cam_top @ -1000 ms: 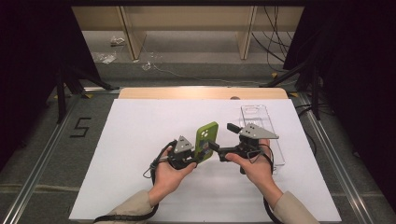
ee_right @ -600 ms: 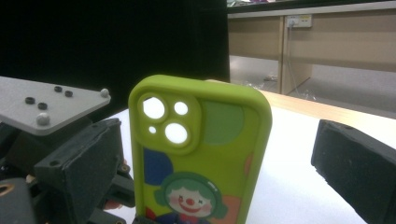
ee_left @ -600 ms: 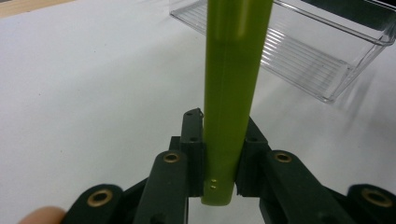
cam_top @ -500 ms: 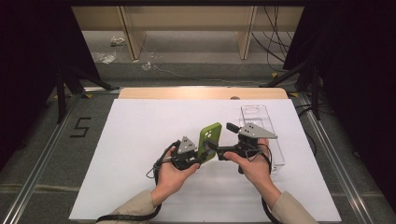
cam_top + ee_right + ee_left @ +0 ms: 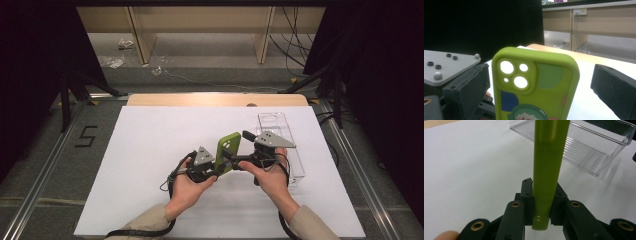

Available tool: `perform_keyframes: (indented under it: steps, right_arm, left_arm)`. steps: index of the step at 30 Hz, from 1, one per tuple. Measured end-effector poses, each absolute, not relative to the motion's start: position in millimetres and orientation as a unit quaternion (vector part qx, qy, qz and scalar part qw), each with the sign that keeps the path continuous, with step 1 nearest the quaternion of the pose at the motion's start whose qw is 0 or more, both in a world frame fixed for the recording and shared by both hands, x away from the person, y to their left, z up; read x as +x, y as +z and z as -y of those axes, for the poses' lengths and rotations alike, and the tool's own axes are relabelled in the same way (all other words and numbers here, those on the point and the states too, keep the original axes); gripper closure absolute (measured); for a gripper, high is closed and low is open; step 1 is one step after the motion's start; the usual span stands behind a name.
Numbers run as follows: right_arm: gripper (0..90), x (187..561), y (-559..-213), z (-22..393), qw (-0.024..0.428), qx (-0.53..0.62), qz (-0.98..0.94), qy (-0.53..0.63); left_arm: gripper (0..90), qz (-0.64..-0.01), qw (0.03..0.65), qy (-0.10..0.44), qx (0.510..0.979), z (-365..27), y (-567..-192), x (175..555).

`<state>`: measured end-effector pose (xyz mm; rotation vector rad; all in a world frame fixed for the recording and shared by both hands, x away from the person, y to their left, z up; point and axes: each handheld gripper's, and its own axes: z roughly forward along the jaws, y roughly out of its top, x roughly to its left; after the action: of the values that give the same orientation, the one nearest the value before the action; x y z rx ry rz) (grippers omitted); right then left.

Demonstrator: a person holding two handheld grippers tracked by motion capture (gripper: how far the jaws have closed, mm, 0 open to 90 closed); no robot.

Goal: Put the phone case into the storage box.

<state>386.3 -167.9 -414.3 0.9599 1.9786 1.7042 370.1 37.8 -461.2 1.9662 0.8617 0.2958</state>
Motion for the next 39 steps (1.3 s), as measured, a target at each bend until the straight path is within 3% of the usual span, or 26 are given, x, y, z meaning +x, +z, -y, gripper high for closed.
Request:
perform_keyframes:
  steps: [39]
  right_arm:
    - [6.8,388.4,-419.9,163.4,0.185,0.360,-0.692,0.598]
  left_arm:
    - [76.5,-0.345,0.471,0.114,0.804,-28.4,-462.8,368.2]
